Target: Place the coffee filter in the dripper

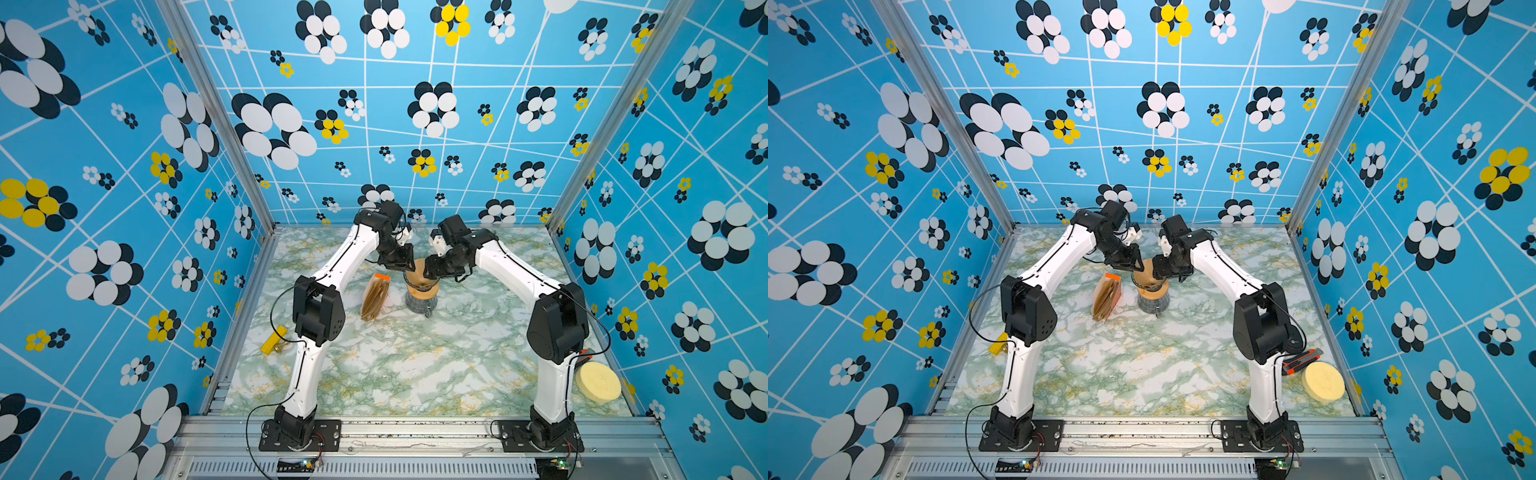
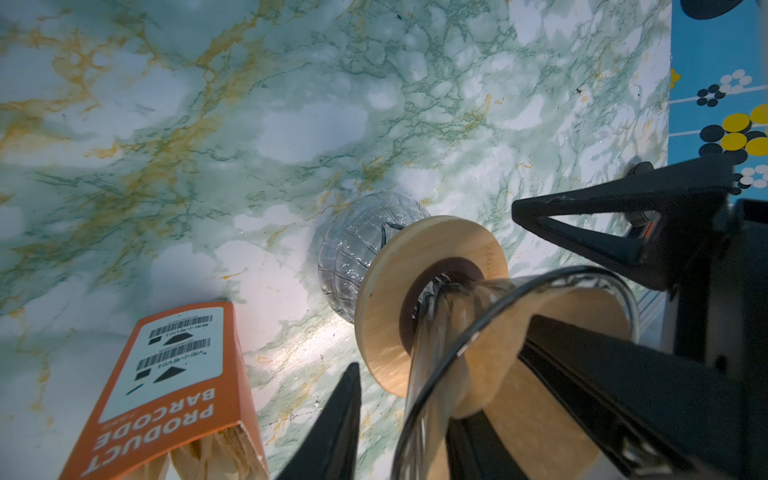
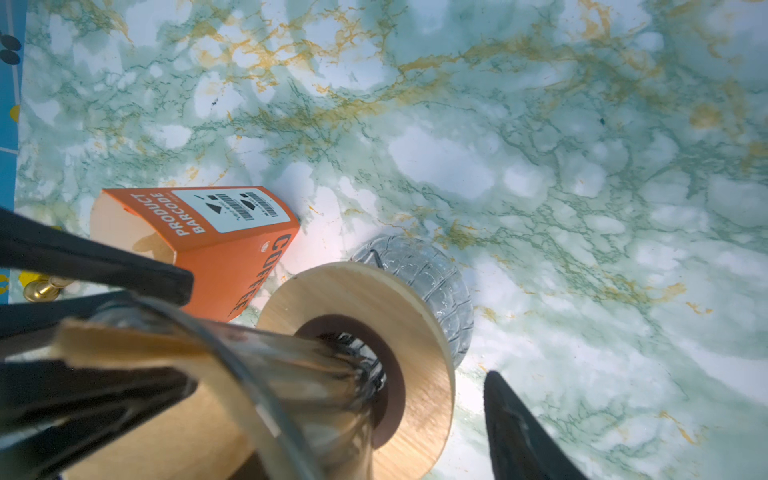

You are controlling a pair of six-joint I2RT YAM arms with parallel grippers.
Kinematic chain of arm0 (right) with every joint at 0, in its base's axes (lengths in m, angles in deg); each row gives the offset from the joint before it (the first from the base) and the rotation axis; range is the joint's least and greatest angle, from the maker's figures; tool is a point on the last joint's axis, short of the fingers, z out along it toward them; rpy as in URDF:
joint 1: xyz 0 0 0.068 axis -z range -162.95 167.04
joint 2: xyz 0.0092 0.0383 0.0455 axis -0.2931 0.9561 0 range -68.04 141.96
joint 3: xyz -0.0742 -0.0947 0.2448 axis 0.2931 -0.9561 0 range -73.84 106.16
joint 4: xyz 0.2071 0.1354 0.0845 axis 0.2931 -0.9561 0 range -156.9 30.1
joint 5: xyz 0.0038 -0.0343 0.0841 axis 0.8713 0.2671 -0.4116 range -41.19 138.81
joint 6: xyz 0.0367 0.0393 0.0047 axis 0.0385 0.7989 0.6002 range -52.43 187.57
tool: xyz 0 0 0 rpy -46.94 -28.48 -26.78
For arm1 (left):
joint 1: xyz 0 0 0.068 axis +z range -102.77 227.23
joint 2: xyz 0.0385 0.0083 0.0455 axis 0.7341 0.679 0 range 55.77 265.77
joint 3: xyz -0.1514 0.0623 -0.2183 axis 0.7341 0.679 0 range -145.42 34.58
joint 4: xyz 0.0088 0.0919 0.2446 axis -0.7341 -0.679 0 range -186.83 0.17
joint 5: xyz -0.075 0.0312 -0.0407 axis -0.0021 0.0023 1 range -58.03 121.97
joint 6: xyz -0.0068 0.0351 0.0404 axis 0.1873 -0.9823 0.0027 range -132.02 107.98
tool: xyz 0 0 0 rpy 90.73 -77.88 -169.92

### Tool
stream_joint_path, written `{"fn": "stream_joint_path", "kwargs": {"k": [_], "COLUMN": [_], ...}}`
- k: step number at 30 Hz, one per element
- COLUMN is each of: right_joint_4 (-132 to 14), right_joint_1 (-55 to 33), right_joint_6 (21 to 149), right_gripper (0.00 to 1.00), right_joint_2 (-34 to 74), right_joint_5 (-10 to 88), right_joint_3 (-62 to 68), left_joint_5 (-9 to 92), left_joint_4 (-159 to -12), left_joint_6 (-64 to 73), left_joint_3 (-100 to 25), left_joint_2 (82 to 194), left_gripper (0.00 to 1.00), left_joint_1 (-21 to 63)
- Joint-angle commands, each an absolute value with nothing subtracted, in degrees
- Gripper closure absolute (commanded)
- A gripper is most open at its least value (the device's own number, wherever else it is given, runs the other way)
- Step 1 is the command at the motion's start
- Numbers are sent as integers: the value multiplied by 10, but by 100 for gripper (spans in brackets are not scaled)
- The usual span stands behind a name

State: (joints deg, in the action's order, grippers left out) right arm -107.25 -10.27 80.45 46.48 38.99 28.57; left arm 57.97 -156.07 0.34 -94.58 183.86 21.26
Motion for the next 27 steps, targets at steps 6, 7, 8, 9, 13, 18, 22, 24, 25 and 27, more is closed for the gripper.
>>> {"fn": "stream_joint_path", "kwargs": {"k": [6, 7, 8, 9, 13, 18, 22, 24, 25, 27], "right_joint_4": [-1055, -1054, -1053, -1053, -1046, -1042, -1042, -1041, -1041, -1042], "right_joint_1": [-95, -94, -93, -94, -93, -93, -93, -93, -93, -93], "right_joint_6": [806, 806, 804, 803, 803, 804, 803, 803, 802, 801], "right_gripper": [39, 39, 39, 39, 39, 39, 39, 39, 39, 39], "right_joint_2": [411, 408, 406, 405, 398, 399, 401, 403, 404, 406], "right_joint_5": [349, 348, 345, 343, 341, 339, 336, 335, 336, 334], "right_joint_3": [256, 254, 252, 251, 244, 243, 246, 246, 246, 245], "left_joint_5": [598, 601, 604, 606, 619, 618, 618, 617, 614, 611], "left_joint_4": [-1579, -1576, -1574, -1573, -1559, -1540, -1534, -1531, -1530, -1527], "left_joint_6": [4, 5, 6, 5, 10, 14, 15, 15, 15, 16], "left_joint_3": [-948, -942, -936, -930, -897, -859, -842, -836, -832, -822], "left_joint_2": [1780, 1772, 1766, 1760, 1735, 1712, 1703, 1699, 1696, 1689], "left_gripper": [58, 58, 58, 58, 58, 58, 58, 58, 58, 58], "left_joint_1": [224, 224, 225, 225, 225, 227, 228, 228, 228, 228]}}
